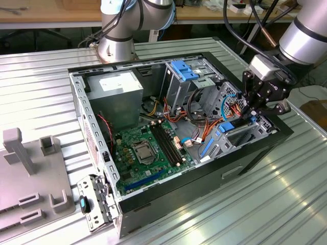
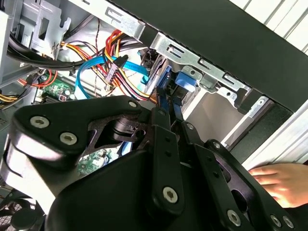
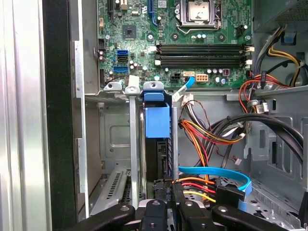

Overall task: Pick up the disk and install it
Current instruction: 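Insert the first disk wire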

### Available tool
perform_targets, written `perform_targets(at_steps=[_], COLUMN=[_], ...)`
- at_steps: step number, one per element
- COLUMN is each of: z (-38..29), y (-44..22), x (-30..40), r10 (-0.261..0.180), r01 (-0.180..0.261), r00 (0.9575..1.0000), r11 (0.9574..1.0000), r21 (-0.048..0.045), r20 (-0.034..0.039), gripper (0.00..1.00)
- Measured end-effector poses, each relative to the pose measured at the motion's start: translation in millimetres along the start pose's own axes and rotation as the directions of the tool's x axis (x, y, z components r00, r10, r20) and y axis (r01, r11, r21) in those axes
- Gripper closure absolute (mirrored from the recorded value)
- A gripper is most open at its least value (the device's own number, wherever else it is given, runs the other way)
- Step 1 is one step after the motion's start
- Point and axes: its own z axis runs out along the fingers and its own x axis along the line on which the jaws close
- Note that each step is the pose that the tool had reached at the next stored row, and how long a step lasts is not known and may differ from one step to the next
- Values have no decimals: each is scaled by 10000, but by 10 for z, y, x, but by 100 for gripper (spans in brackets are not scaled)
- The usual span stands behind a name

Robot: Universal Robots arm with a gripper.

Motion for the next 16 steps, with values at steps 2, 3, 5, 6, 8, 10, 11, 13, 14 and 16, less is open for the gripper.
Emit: perform_targets(at_steps=[2,3,5,6,8,10,11,13,14,16], z=[9,13,21,24,29,31,32,32,32,32], y=[0,0,1,1,1,1,1,1,1,1], x=[0,0,1,1,1,1,1,1,1,1], r10=[0,0,1,1,2,2,2,2,1,2], r01=[0,0,-1,-1,-2,-2,-2,-2,-1,-2], r00=[10000,10000,10000,10000,10000,10000,10000,10000,10000,10000], r11=[10000,10000,10000,10000,10000,10000,10000,10000,10000,10000], r21=[0,0,0,-1,-1,-1,-1,-1,-1,-1], r20=[7,10,22,28,51,60,60,59,59,59], gripper=[83,83,83,83,83,83,83,83,83,83])
